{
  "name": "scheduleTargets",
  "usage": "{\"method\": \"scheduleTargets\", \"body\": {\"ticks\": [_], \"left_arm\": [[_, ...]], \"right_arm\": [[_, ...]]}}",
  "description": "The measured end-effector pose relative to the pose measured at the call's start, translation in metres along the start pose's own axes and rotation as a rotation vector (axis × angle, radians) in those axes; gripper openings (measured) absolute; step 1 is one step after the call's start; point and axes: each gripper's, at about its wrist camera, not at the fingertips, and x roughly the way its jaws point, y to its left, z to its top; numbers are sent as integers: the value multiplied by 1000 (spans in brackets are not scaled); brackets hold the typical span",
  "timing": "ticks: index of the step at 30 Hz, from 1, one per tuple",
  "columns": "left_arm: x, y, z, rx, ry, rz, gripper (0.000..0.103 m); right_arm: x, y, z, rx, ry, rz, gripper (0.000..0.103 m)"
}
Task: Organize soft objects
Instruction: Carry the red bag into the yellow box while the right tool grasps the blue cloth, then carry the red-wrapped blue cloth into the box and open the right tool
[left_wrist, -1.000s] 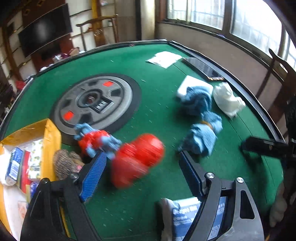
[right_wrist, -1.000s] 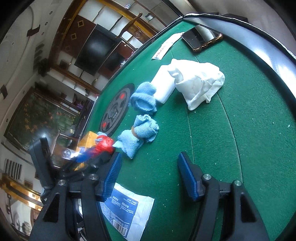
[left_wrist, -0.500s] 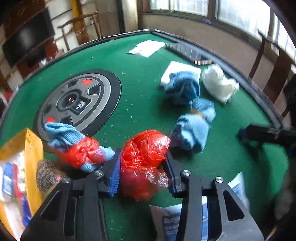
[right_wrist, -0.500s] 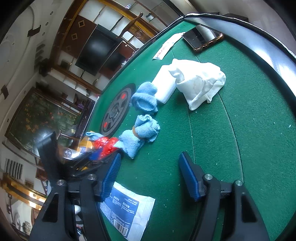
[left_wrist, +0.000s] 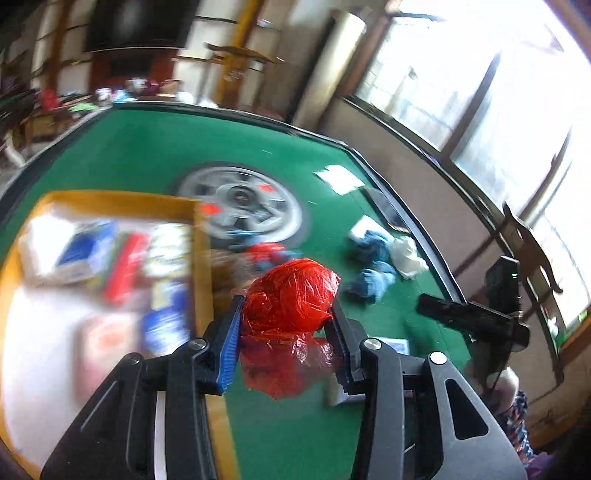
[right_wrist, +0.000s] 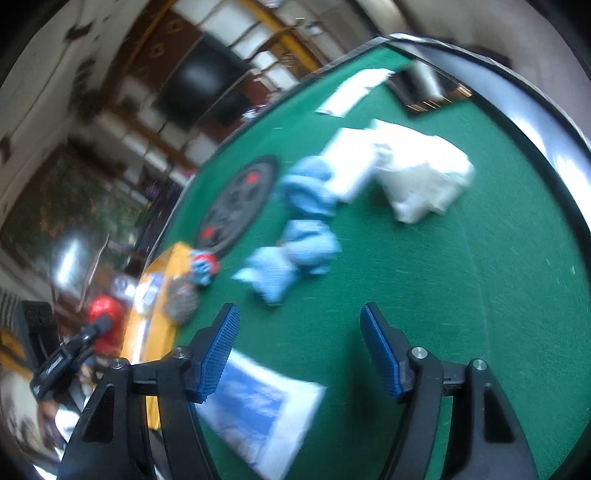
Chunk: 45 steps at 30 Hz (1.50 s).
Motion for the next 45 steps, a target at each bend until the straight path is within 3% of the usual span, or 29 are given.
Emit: {"method": "scheduleTargets", "body": {"ticks": [4, 8, 12, 16, 21, 25, 28, 30, 34, 37, 42, 45], "left_arm": [[-25, 42, -16, -64, -30, 75, 40], [-35, 78, -30, -157, -47, 95, 40], [-42, 98, -41, -194, -58, 117, 40], [-48, 124, -46, -226, -53, 147, 40], [-47, 154, -48, -284, -25, 182, 40], [-37, 163, -42, -277, 13, 213, 40], [-26, 166, -32, -263, 42, 236, 40], [-23, 170, -25, -270, 51, 259, 41], [-7, 181, -4, -265, 65, 329, 55], [-3, 191, 1, -305, 67, 302, 55], [-31, 189, -12, -344, -11, 262, 55], [-60, 186, -27, -363, -74, 232, 62]], "right_arm": [[17, 59, 13, -137, 57, 0, 67], [78, 114, 19, -319, 141, -101, 67], [133, 148, 29, -437, 164, -192, 67], [174, 164, 43, -452, 192, -227, 65], [209, 164, 45, -448, 270, -284, 49], [213, 166, 41, -448, 296, -278, 34], [205, 169, 40, -451, 281, -297, 33], [192, 167, 44, -429, 246, -293, 33], [162, 173, 53, -405, 187, -267, 33], [144, 189, 49, -402, 184, -215, 33], [147, 235, 26, -418, 248, -62, 33], [167, 264, 7, -395, 329, 47, 33]]}}
